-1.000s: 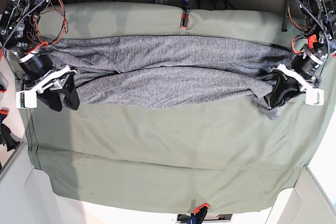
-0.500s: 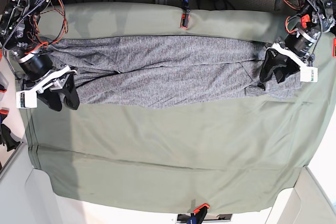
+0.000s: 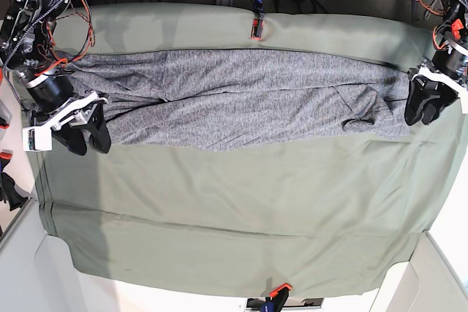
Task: Fold the T-shirt properly
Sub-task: 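Grasp both ends of the grey strip with the left and right grippers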
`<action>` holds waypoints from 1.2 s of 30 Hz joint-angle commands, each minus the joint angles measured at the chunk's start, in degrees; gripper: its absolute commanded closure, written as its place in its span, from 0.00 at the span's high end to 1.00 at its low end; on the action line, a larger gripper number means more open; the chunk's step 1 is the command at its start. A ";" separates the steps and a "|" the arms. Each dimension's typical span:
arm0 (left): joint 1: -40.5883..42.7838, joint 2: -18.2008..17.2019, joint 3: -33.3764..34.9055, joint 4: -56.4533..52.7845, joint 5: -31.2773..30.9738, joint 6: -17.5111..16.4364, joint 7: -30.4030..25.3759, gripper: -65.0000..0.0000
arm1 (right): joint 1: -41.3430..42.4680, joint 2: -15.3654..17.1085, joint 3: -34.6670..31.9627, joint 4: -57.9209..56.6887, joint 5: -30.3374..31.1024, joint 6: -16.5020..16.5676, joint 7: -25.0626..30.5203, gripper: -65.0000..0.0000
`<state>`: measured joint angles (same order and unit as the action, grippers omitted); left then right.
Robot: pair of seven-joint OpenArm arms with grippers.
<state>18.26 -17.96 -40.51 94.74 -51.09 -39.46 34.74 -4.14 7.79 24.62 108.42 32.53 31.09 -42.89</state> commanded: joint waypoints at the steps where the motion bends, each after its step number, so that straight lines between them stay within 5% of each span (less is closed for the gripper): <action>1: -0.33 -1.51 -0.35 0.98 -1.20 -0.54 -1.14 0.56 | 0.61 0.61 0.11 0.85 0.87 0.22 1.51 0.48; 28: -0.31 -3.98 -0.33 0.68 3.15 1.53 -1.31 0.56 | 0.59 0.59 0.11 0.74 0.90 0.22 1.49 0.48; 36: -2.47 -6.40 -0.33 -8.44 2.43 1.51 -1.92 0.56 | 0.59 0.61 0.11 0.72 0.85 0.22 0.81 0.48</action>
<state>16.21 -23.00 -40.47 85.38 -47.35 -37.76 34.28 -4.14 7.79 24.62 108.38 32.53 31.09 -43.38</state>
